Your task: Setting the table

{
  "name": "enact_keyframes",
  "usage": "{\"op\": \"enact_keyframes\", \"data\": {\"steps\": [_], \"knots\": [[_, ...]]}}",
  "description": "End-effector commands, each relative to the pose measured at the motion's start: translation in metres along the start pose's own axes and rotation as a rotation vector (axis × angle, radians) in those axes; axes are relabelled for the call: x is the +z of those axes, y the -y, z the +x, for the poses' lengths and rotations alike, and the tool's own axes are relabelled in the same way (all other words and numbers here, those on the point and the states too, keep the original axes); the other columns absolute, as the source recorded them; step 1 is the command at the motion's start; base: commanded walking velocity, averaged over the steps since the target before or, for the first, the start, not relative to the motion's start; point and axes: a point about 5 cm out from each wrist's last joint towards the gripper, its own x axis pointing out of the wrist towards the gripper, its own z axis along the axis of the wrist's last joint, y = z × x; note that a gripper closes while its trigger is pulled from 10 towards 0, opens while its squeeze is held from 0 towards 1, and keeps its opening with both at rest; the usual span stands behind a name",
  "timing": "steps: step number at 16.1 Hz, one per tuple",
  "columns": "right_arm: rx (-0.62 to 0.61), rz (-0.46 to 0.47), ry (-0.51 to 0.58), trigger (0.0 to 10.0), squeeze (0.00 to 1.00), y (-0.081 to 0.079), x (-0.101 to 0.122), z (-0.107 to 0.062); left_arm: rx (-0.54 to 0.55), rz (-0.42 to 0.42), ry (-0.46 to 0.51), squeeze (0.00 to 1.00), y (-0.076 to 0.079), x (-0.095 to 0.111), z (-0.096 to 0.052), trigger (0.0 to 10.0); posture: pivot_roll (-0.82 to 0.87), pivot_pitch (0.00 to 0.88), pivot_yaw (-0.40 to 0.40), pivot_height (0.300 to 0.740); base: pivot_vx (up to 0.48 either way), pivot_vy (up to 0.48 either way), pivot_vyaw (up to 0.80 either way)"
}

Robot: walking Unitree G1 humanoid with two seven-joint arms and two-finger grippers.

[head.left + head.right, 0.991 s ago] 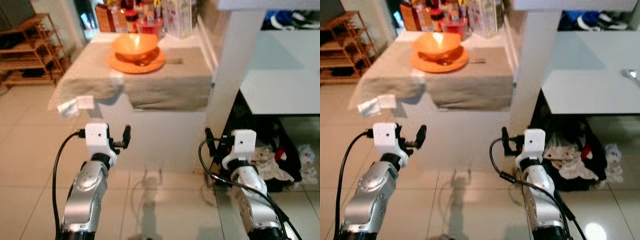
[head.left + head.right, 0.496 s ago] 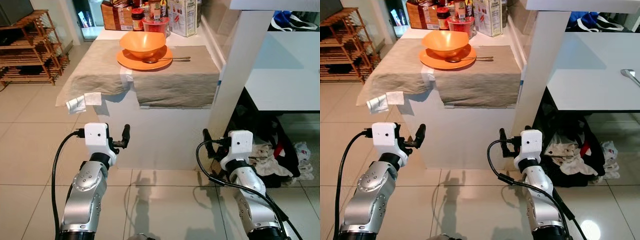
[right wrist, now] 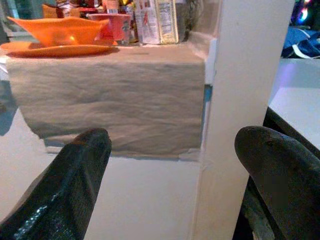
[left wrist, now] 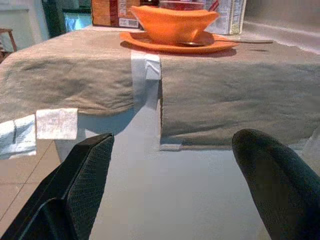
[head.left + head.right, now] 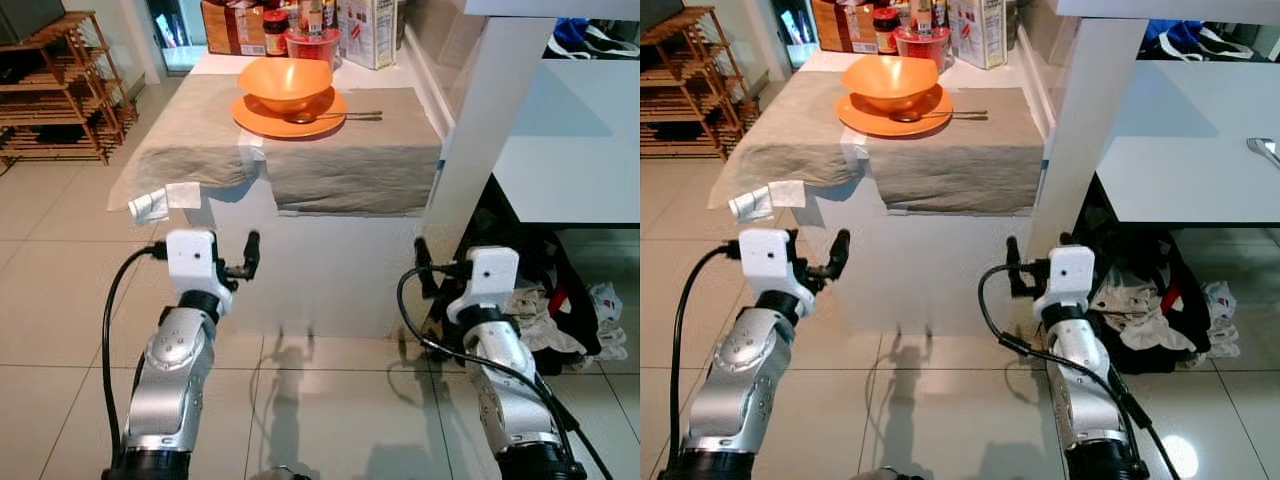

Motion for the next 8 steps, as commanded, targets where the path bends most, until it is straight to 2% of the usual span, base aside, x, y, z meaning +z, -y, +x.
{"op": "enact_keyframes", "data": {"steps": [1, 8], "knots": [[-0.007, -0.007, 0.022, 10.0, 0.00, 0.0014, 0.0042, 0.0013, 0.006, 0.025, 0.014, 0.00, -0.0014, 0.0028, -0.0003, 10.0, -0.10, 0.000, 0.067, 0.731, 0.000, 0.000, 0.00], [0.017, -0.024, 0.018, 10.0, 0.00, 0.0018, 0.0029, 0.0031, -0.007, 0.012, -0.001, 0.00, 0.0028, -0.0032, 0.0008, 10.0, -0.12, 0.000, 0.057, 0.731, 0.000, 0.000, 0.00]]}}
